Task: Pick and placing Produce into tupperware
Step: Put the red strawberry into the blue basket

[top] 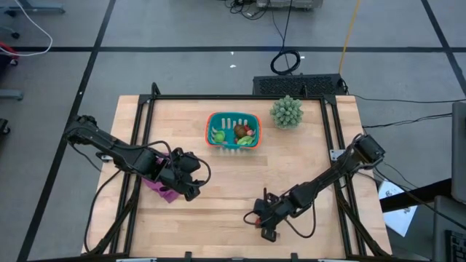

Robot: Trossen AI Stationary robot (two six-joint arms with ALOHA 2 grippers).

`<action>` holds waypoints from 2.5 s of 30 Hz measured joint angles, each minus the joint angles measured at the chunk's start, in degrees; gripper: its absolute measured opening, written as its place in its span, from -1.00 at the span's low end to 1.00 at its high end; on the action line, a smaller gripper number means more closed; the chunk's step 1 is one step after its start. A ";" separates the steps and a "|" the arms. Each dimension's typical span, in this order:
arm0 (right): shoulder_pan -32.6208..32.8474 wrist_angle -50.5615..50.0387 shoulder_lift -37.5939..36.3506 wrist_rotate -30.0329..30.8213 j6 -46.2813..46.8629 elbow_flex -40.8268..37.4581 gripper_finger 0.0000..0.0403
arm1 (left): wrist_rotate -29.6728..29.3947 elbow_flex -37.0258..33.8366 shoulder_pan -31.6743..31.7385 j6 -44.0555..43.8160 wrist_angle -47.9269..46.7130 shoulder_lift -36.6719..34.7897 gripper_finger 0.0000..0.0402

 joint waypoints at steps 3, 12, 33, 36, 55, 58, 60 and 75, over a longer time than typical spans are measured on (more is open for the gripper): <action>-0.28 -0.01 -1.30 -0.01 -0.97 0.00 -0.40 | 0.00 0.00 0.00 0.00 0.00 0.01 0.61; -4.58 -0.35 -6.24 0.20 -8.53 0.00 -0.40 | 0.00 0.00 0.00 0.00 0.00 0.01 0.61; -29.89 2.95 -23.25 0.29 -35.40 0.02 -0.40 | -1.82 -0.02 0.01 2.03 0.07 0.01 0.61; -34.41 3.85 -23.32 0.17 -36.98 0.02 -0.40 | -2.51 -0.02 0.02 2.63 0.17 0.00 0.61; -50.86 3.75 -13.11 -4.73 -38.79 0.02 -0.40 | -2.85 -0.02 0.00 4.20 0.52 0.00 0.61; -51.70 4.26 -11.54 -5.87 -38.78 0.02 -0.40 | -3.00 -0.02 0.02 4.34 0.51 0.01 0.61; -52.22 4.26 -10.29 -7.21 -38.74 0.02 -0.40 | -3.02 -0.04 0.00 4.51 0.50 0.00 0.61; -53.88 3.54 -6.78 -10.80 -39.89 0.02 -0.36 | -3.02 -0.04 0.02 4.52 0.49 0.01 0.61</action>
